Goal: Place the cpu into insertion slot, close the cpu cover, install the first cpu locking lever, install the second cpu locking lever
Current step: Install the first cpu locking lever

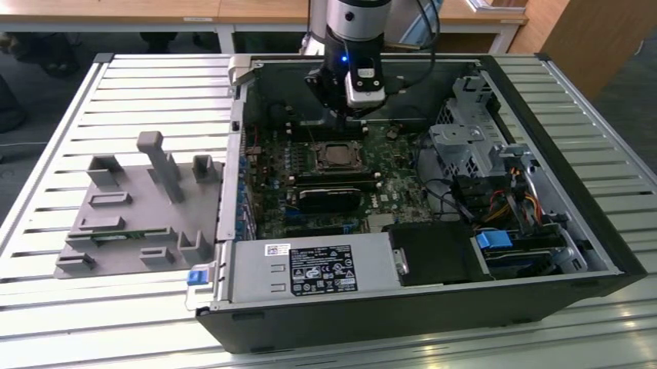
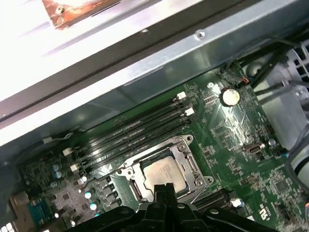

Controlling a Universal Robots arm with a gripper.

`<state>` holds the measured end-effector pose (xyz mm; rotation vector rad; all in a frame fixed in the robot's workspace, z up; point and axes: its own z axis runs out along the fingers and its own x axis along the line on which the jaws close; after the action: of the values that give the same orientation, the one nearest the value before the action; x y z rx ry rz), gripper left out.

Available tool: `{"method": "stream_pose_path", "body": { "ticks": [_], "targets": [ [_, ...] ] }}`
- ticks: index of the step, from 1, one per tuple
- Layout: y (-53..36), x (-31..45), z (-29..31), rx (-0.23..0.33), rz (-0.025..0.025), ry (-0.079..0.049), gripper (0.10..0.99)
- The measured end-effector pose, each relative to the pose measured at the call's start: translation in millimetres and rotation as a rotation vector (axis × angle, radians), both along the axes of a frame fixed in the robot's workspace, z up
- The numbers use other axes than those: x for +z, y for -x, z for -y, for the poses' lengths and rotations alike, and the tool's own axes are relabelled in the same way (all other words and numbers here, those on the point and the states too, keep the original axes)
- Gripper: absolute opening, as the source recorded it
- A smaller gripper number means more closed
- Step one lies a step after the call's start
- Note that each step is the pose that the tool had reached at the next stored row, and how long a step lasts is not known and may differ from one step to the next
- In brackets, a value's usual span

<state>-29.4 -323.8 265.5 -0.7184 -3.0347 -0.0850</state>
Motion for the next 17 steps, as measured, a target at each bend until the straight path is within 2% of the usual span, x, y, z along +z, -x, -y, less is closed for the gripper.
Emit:
{"method": "stream_pose_path", "body": {
  "ticks": [7, 17],
  "targets": [
    [0.0, -0.4, 0.0, 0.124, 0.0041, 0.000, 0.106],
    [0.0, -0.8, 0.0, 0.305, 0.0046, 0.000, 0.106]
  ]
}}
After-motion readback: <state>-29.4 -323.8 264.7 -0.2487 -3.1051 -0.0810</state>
